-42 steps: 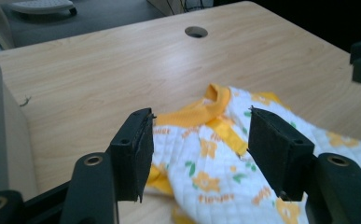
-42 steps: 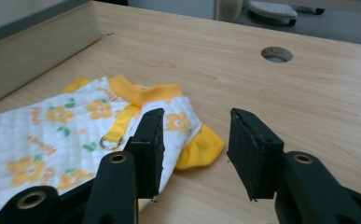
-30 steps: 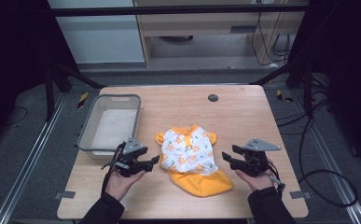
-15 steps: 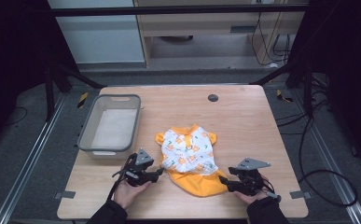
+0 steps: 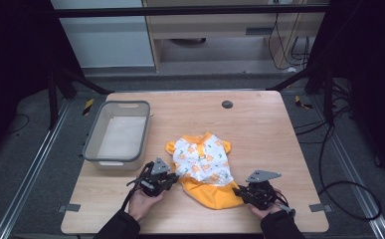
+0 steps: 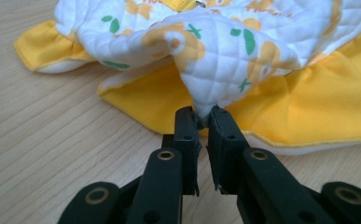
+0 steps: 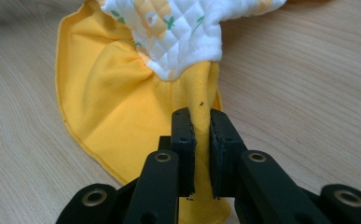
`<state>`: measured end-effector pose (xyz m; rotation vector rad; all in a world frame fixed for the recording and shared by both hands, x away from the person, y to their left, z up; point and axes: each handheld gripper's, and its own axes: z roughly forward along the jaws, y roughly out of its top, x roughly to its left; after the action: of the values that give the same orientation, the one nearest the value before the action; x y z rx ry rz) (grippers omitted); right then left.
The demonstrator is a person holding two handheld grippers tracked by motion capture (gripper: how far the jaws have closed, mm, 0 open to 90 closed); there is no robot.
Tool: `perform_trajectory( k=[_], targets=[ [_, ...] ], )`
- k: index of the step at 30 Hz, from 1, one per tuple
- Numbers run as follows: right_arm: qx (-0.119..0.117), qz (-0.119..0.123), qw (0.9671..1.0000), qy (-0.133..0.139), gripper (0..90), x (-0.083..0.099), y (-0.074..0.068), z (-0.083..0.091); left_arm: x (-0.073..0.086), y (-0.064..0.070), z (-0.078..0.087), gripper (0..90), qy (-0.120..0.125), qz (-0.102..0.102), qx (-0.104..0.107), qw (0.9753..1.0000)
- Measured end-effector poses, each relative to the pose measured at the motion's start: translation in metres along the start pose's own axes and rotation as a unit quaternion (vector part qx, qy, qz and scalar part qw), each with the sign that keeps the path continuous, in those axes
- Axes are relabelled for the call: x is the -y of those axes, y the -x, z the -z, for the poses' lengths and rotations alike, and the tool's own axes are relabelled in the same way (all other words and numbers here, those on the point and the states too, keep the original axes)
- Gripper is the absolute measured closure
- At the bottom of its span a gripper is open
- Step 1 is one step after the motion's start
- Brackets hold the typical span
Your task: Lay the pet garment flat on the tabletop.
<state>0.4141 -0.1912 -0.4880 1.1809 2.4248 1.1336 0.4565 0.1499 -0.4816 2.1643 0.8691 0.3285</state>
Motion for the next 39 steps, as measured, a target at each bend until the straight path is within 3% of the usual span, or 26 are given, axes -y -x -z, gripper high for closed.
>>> perform_trajectory(
  k=[5, 9, 13, 18, 22, 25, 30, 32, 34, 37, 39],
  targets=[
    [-0.002, 0.002, 1.0000, 0.008, 82.0, -0.002, 0.001, 0.003, -0.009, 0.002, 0.018, 89.7, 0.036, 0.002, 0.016, 0.9992],
    [-0.001, -0.001, 0.9999, 0.017, 81.5, -0.004, 0.003, 0.004, -0.019, 0.002, 0.031, 89.8, 0.060, -0.004, 0.013, 0.9981],
    [0.005, -0.005, 0.9997, 0.024, 81.7, -0.007, 0.007, 0.005, -0.024, -0.001, 0.030, 89.9, 0.061, -0.006, 0.004, 0.9981],
    [0.011, -0.013, 0.9996, 0.022, 81.5, -0.010, 0.010, 0.001, -0.042, -0.006, 0.028, 89.9, 0.085, 0.001, -0.002, 0.9964],
    [0.022, -0.017, 0.9994, 0.018, 80.2, -0.012, 0.016, -0.006, -0.060, -0.010, 0.011, 89.9, 0.086, 0.001, -0.031, 0.9958],
    [0.033, -0.019, 0.9992, 0.014, 78.1, -0.011, 0.020, -0.009, -0.070, -0.013, -0.012, 89.8, 0.069, -0.014, -0.071, 0.9950],
    [0.045, -0.012, 0.9989, 0.011, 73.4, -0.009, 0.020, -0.012, -0.071, -0.021, -0.041, 88.5, 0.055, -0.007, -0.085, 0.9948],
    [0.051, -0.009, 0.9986, 0.011, 71.3, -0.008, 0.020, -0.012, -0.069, -0.025, -0.047, 84.7, 0.048, 0.007, -0.080, 0.9956],
    [0.055, -0.005, 0.9984, 0.015, 69.4, -0.008, 0.019, -0.012, -0.067, -0.030, -0.044, 73.2, 0.054, 0.021, -0.065, 0.9962],
    [0.058, -0.005, 0.9980, 0.023, 67.5, -0.007, 0.020, -0.008, -0.065, -0.035, -0.029, 48.8, 0.058, 0.008, -0.068, 0.9960],
    [0.059, -0.006, 0.9979, 0.027, 66.3, -0.007, 0.021, -0.007, -0.060, -0.040, -0.017, 43.3, 0.055, 0.005, -0.066, 0.9963]
  ],
)
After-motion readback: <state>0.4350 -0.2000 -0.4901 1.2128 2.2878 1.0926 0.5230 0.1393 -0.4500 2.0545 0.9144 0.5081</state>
